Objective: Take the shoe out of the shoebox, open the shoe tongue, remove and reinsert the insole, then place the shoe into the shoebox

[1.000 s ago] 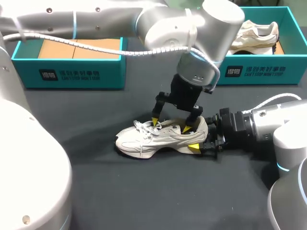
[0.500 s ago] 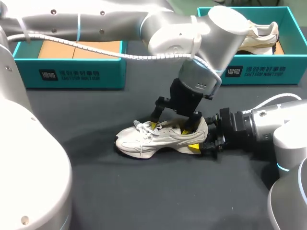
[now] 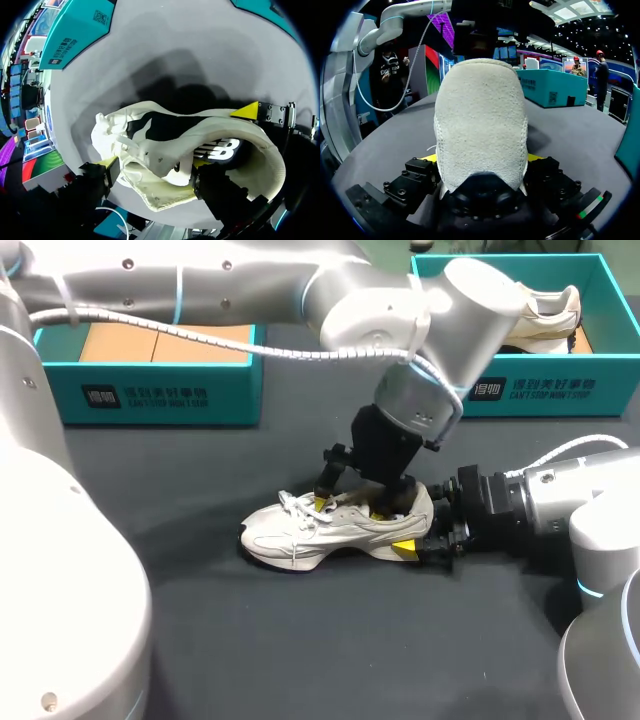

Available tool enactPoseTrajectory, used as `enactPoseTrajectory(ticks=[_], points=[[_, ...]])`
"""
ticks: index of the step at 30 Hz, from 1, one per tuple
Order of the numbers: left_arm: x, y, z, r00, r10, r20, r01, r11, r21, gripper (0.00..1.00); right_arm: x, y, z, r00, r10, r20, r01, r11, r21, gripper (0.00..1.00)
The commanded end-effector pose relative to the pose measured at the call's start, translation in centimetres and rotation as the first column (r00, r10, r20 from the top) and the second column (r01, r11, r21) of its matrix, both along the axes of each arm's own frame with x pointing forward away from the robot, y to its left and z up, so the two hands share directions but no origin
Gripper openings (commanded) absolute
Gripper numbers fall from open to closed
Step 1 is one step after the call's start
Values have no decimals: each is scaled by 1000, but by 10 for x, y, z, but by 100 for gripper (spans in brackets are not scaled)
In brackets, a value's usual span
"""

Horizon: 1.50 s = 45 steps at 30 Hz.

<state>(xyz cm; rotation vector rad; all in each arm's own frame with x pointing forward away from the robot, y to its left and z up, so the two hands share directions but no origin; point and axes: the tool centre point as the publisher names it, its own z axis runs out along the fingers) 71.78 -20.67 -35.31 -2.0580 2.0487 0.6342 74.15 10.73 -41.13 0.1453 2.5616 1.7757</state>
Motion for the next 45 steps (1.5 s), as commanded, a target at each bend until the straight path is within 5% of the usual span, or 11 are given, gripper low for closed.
enactPoseTrajectory(ticks=[1,29,34,38,45], points=[[1,7,3,1000,10,2,-10,1000,-10,71,1,0,-2,1000,-2,1,2,1000,-4,0],[16,-15,20,992,-114,50,117,991,-70,32,1,0,-2,1000,-2,1,2,1000,-4,0],[21,-22,19,989,-140,51,144,987,-69,36,1,0,-2,1000,-2,1,2,1000,-4,0],[21,-23,19,989,-144,45,147,987,-70,20,1,0,-2,1000,-2,1,2,1000,-4,0],[8,-17,20,991,-135,3,135,988,-72,24,1,0,-2,1000,-2,1,2,1000,-4,0]])
